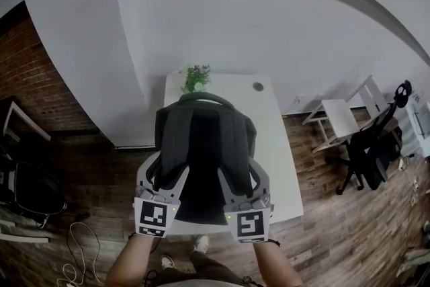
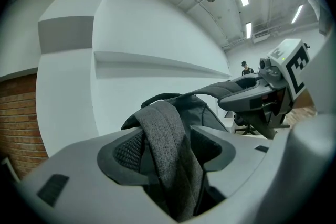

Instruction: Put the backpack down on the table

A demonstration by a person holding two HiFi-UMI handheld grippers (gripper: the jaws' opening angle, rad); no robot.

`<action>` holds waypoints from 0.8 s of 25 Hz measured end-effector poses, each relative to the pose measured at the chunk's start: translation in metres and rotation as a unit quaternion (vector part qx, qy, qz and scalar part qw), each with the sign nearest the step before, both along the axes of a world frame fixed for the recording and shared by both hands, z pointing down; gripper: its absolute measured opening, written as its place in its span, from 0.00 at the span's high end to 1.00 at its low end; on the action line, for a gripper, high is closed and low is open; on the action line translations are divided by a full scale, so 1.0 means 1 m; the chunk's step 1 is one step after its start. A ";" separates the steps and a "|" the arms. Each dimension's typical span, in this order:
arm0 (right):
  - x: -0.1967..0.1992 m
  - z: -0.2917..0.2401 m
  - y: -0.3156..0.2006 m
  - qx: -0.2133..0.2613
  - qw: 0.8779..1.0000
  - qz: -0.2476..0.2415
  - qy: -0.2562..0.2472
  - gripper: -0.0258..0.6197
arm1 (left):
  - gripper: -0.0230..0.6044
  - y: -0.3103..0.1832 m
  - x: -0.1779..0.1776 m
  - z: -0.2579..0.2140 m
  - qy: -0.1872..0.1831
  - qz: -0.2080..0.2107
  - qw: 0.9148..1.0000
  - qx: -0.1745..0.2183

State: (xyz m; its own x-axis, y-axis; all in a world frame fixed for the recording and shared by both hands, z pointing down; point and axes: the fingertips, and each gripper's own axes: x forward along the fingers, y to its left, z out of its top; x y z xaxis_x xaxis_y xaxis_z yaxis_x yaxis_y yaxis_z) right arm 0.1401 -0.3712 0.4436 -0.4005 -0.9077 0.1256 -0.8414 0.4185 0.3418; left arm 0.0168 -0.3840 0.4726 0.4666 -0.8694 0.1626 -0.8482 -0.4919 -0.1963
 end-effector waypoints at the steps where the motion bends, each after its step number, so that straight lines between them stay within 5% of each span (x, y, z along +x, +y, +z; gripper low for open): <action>1: 0.000 -0.001 0.001 0.003 1.000 0.003 -0.002 0.61 | 0.52 0.001 -0.001 0.000 0.000 0.000 1.000 0.000; 20: 0.000 0.000 0.024 0.004 1.000 0.019 0.008 0.61 | 0.53 0.019 0.005 -0.005 0.001 0.022 1.000 0.010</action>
